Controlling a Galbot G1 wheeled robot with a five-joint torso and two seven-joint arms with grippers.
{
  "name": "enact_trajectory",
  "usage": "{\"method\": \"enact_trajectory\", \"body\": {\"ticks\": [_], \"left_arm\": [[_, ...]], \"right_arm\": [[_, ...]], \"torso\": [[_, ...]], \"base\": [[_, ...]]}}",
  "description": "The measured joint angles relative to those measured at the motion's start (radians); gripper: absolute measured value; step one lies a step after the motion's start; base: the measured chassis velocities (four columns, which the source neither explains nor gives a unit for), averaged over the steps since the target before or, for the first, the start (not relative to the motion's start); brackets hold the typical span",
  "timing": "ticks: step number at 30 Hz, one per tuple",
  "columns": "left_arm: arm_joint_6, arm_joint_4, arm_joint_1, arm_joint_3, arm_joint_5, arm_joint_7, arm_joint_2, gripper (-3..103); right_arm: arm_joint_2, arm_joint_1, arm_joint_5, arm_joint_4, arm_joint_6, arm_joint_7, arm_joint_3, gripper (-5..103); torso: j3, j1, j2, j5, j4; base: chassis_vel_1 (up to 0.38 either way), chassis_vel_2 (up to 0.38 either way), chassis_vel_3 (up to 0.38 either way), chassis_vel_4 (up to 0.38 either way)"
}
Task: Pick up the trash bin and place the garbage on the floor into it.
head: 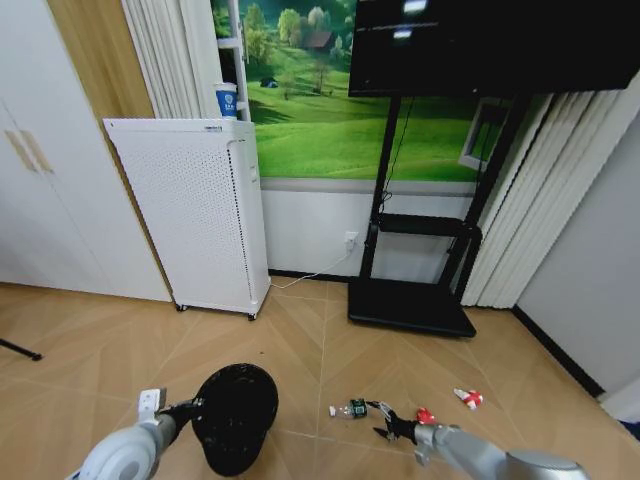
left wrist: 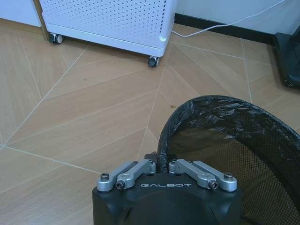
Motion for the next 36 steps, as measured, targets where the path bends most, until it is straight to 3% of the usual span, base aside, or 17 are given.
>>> {"method": "enact_trajectory", "body": {"ticks": [10, 28, 36], "left_arm": [[-0.006, -0.026, 0.03, -0.009, 0.021, 0.006, -0.015, 7], [-0.018, -0.108, 0.107, -0.043, 0.06, 0.007, -0.052, 7], [-0.019, -0.115, 0.079, -0.03, 0.053, 0.002, -0.051, 7]], "right_arm": [[0.077, 0.003, 0.025, -0.052, 0.01, -0.005, -0.003, 100], [0.076, 0.01, 0.074, -0.073, 0.013, -0.026, -0.012, 100], [0.135, 0.01, 0.118, -0.112, 0.003, -0.073, -0.029, 100]], "torso": [[0.0, 0.0, 0.0, 0.0004, -0.0001], [0.0, 0.0, 0.0, 0.0001, -0.0001], [0.0, 0.0, 0.0, 0.0001, 0.0]], "base": [[0.0, 0.0, 0.0, 0.0], [0.0, 0.0, 0.0, 0.0], [0.0, 0.0, 0.0, 0.0]]}}
